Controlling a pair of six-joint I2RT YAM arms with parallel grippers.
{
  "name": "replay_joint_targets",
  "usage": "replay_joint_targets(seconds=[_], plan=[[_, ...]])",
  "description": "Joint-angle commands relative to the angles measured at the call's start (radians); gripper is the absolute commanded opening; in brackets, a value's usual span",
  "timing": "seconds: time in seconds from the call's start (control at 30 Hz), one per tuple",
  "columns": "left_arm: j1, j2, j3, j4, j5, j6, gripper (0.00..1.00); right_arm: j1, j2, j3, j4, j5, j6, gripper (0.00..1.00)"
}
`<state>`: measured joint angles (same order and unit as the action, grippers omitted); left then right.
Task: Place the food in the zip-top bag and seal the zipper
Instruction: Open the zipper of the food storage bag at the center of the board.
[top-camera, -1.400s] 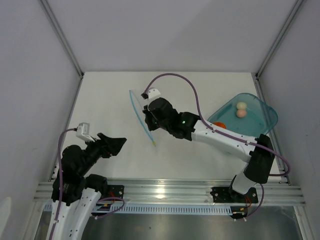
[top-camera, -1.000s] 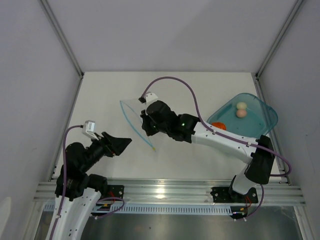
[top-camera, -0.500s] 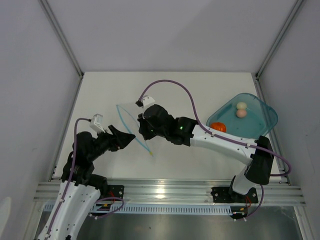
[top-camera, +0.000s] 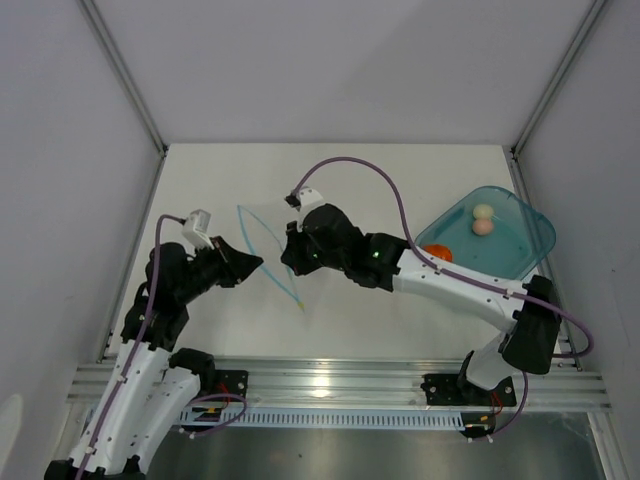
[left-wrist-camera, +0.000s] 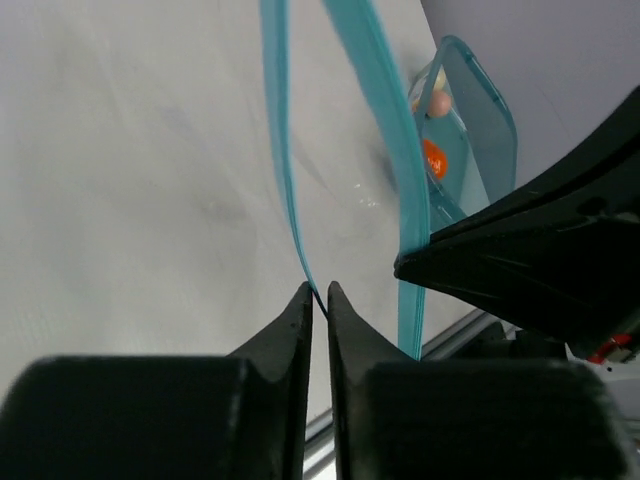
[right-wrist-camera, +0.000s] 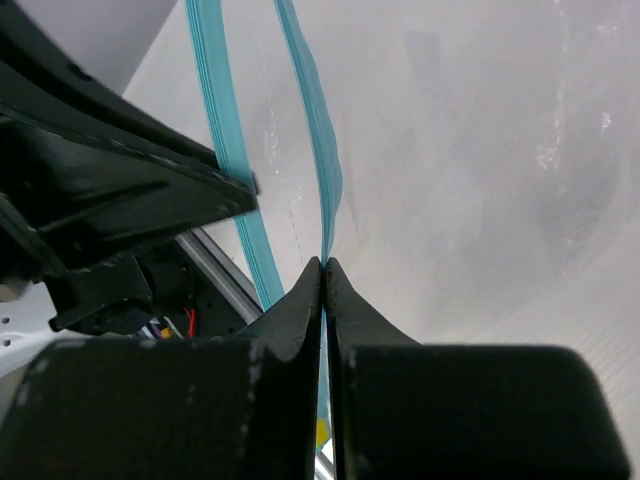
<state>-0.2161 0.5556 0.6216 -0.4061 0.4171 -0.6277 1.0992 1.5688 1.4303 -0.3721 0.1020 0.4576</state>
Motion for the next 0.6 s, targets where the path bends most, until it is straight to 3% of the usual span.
replay_joint_targets(seconds=[0.0,0.03,0.13,0.3,0.4,0.57], plan=[[0.007,0.032,0.133,-0.034,-0.021,0.115,0.09,-0.047,-0.084,-0.037,0.099,-0.064,0.042,0.0],[0.007,0.049,0.191,-0.048,-0.02,0.128,0.01,-0.055,-0.092,-0.045,0.101,-0.067,0.05,0.0],[0.007,0.064,0.265,-0.095,0.005,0.174,0.0,-0.097,-0.131,-0.094,0.128,-0.08,0.076,0.0],[0.006,0.128,0.385,-0.103,0.269,0.175,0.0,-0.179,-0.216,-0.279,0.255,-0.176,0.182,0.0],[-0.02,0.18,0.371,-0.077,0.339,0.145,0.01,-0.222,-0.245,-0.335,0.288,-0.199,0.222,0.0],[-0.1,0.259,0.276,-0.034,0.285,0.141,0.01,-0.249,-0.247,-0.407,0.274,-0.196,0.239,0.0]])
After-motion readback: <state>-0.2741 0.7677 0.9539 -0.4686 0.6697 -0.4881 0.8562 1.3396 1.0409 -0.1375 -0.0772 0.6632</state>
